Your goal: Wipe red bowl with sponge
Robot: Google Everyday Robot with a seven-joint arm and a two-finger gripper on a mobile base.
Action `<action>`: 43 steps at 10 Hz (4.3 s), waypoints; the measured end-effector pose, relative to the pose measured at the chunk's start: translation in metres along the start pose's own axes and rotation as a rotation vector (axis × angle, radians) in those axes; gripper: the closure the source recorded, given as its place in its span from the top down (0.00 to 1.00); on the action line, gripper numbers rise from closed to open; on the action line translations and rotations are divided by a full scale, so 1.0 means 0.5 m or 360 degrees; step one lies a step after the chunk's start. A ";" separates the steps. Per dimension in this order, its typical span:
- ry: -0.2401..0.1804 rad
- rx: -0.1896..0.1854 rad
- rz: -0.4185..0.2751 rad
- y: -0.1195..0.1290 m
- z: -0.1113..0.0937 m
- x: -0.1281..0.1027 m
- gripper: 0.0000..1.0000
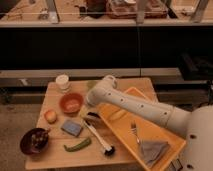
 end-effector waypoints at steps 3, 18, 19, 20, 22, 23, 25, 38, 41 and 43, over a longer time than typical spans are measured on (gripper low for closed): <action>0.0000 0.0000 0.0000 0.000 0.000 0.000 0.80; 0.0000 0.0000 0.0000 0.000 0.000 0.000 0.80; 0.0000 0.0000 0.0000 0.000 0.000 0.000 0.80; 0.0000 0.0000 0.0000 0.000 0.000 0.000 0.80; 0.0015 -0.0006 -0.0024 -0.006 -0.005 0.007 0.80; 0.0021 -0.0006 -0.0054 -0.019 -0.012 0.024 0.80; 0.0027 0.0030 -0.0119 -0.081 -0.021 0.083 0.80; -0.0025 0.0102 0.0044 -0.214 0.060 -0.031 0.80; 0.0013 0.0121 0.0004 -0.224 0.073 -0.020 0.80; 0.0040 0.0155 -0.0037 -0.233 0.085 -0.018 0.80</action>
